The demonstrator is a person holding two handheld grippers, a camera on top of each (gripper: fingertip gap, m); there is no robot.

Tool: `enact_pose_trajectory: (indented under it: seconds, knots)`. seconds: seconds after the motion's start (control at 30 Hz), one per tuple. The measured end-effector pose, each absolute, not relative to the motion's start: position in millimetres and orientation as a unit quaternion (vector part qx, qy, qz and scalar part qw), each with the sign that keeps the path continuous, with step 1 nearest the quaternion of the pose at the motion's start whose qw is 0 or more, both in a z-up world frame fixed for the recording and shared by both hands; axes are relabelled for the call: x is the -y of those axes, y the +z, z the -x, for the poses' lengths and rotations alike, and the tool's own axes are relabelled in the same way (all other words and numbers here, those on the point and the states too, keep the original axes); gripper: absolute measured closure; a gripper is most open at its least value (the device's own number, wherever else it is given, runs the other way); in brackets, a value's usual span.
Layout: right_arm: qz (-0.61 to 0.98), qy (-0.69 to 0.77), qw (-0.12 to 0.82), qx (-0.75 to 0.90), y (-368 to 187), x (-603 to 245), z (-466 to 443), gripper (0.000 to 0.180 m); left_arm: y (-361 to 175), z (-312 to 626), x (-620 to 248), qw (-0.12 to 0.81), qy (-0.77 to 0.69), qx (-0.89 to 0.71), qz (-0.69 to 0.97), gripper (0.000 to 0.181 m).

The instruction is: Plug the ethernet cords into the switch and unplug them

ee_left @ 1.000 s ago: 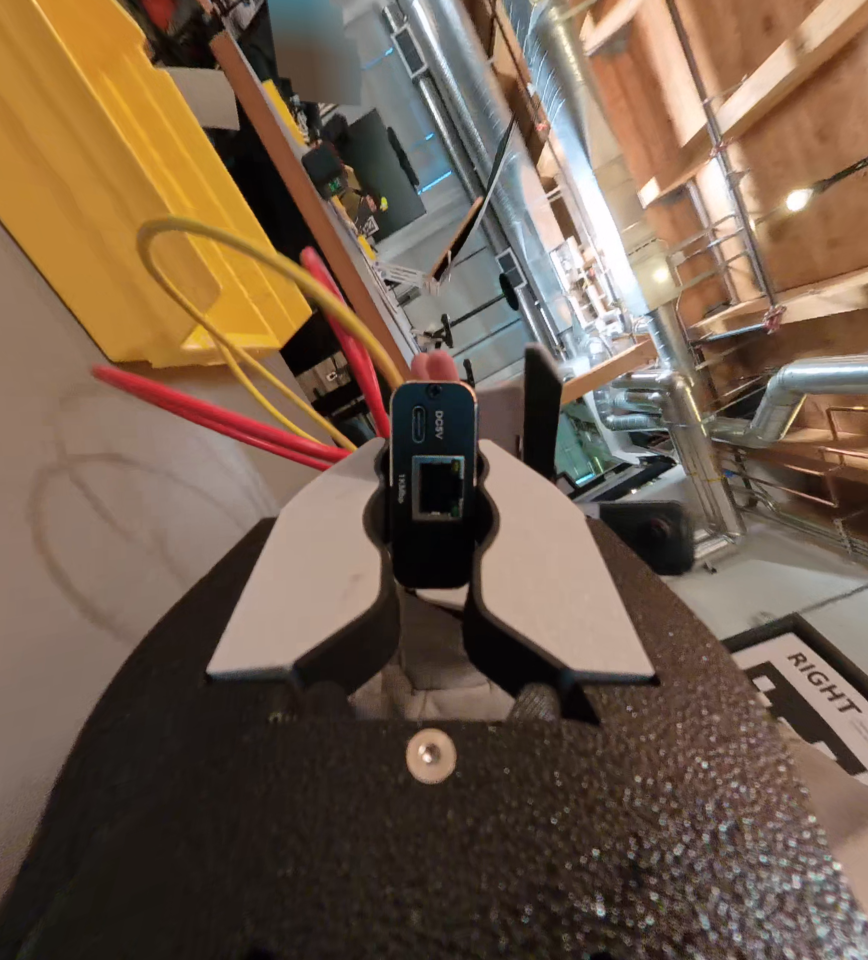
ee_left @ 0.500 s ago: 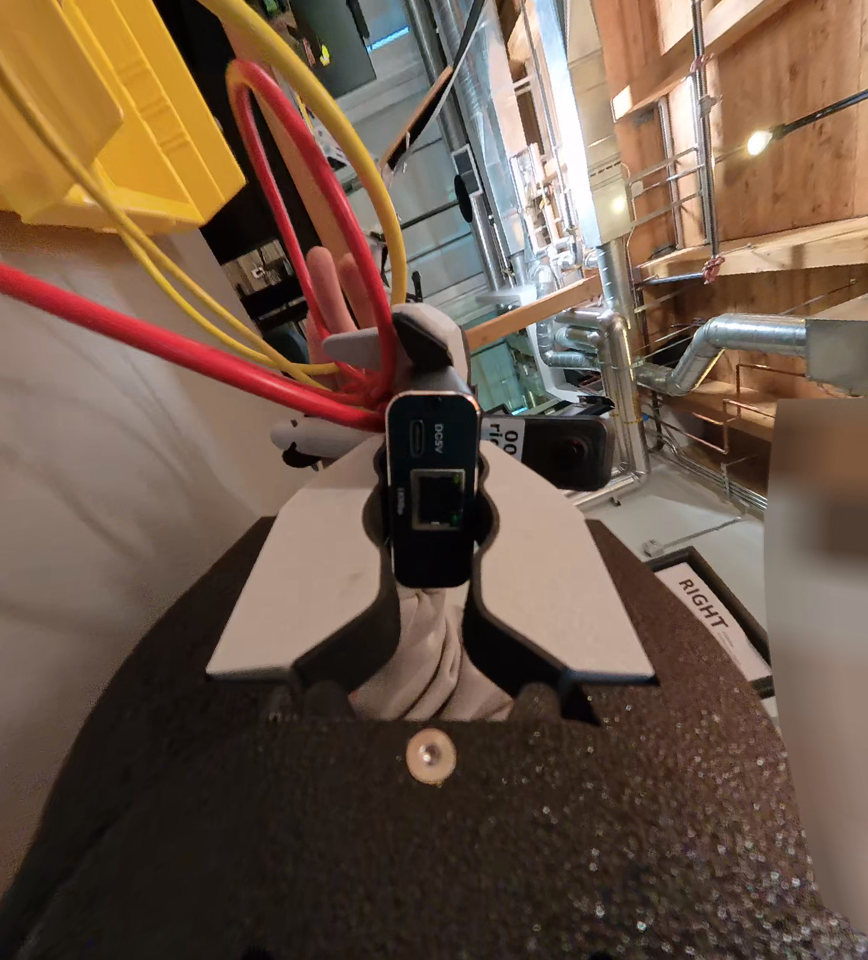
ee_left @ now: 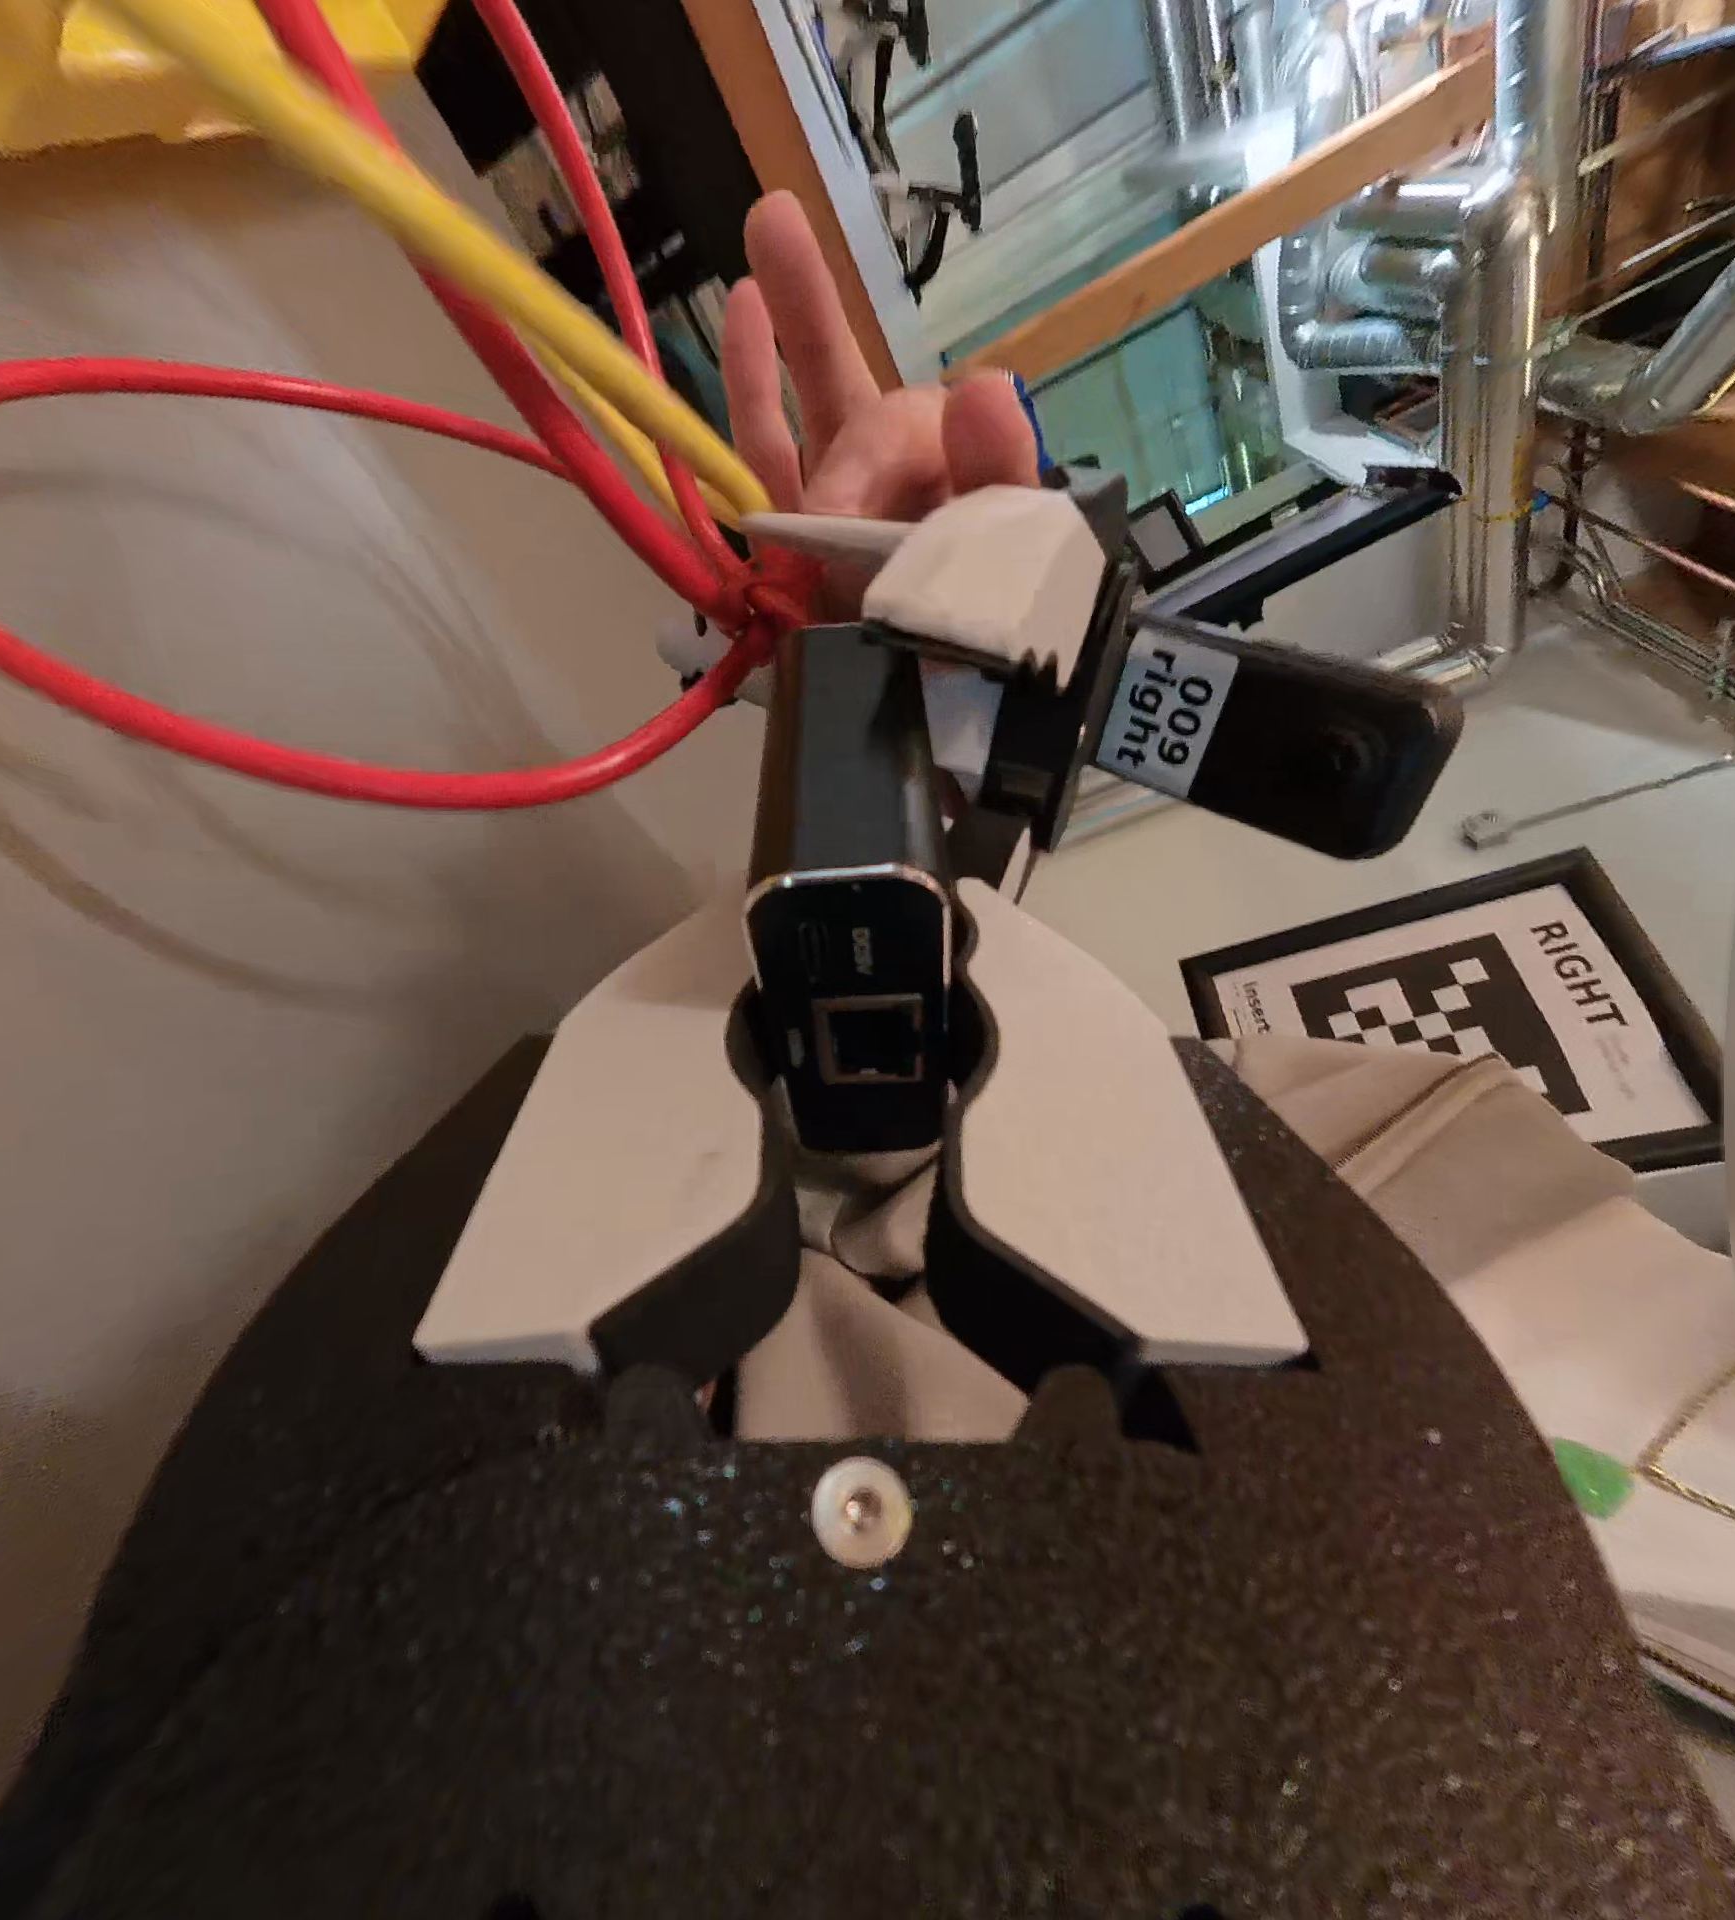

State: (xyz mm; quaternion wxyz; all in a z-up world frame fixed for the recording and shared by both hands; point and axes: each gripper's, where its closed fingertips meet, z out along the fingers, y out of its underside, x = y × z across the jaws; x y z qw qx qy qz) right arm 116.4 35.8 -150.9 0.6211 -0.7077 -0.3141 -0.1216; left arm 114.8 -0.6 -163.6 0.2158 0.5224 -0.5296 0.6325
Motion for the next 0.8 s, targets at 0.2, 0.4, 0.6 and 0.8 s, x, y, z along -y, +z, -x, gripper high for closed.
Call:
enact_pose_trajectory:
  seconds: [0.2,0.4,0.6,0.8]
  knots:
    - [0.686,-0.087,0.654,0.306,-146.8,-36.8,-111.8,0.117,-161.4,-106.7,-1.5,0.246,0.617,0.549,-0.508,0.155]
    - [0.709,-0.067,0.639,0.289,-164.6,-41.6,-118.1,0.114,-163.7,-104.7,0.3,0.240,0.606,0.566,-0.504,0.155]
    - [0.688,-0.035,0.661,0.297,-153.0,-37.9,-107.1,0.114,-164.1,-94.0,0.5,0.272,0.589,0.584,-0.488,0.155]
    - [0.694,-0.023,0.665,0.276,-156.7,-46.2,-108.0,0.114,-167.3,-95.6,-4.7,0.266,0.570,0.602,-0.491,0.154]
